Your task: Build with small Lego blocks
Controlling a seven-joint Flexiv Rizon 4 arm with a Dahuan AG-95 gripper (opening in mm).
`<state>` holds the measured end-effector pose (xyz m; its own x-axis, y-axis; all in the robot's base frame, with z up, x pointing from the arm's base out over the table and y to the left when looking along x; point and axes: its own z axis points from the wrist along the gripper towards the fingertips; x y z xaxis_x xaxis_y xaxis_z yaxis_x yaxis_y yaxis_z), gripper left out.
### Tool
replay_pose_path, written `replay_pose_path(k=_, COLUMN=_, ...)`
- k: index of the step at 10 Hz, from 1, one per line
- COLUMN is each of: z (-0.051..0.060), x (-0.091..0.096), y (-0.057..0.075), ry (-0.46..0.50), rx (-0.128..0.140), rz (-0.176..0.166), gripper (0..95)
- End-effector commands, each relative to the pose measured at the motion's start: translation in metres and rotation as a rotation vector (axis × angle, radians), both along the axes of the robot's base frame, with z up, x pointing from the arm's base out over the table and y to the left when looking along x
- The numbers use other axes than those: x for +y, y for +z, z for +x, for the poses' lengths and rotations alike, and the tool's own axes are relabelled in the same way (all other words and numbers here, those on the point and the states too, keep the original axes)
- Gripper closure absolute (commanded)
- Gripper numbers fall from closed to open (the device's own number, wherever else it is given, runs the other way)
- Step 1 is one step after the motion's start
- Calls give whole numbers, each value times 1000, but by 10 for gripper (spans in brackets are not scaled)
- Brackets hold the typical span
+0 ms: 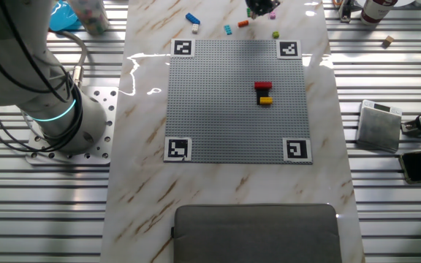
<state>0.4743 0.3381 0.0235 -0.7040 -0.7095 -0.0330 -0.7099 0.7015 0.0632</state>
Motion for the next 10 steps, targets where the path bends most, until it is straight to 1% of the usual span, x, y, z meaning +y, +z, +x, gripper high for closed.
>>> replay_pose_path(k=1, z=-2, x=-3, y=2, ry=-9, rx=2, rz=-1, gripper=950)
replay_pose_path(k=2, z=-4, x=-5, y=4, ry=-22, rx=0, rz=-1, gripper=760)
replay_pose_path(k=4, z=-7, x=-8, y=4, ry=-77, rx=-10, rz=-6, gripper=760)
replay_pose_path(k=6, z=-9, x=-9, y=4, ry=-111, rx=-22, rz=-2, gripper=760)
replay_pose_path(k=10, z=-19, x=-9, y=-3, ry=-143, rx=-20, rz=-7, gripper=760)
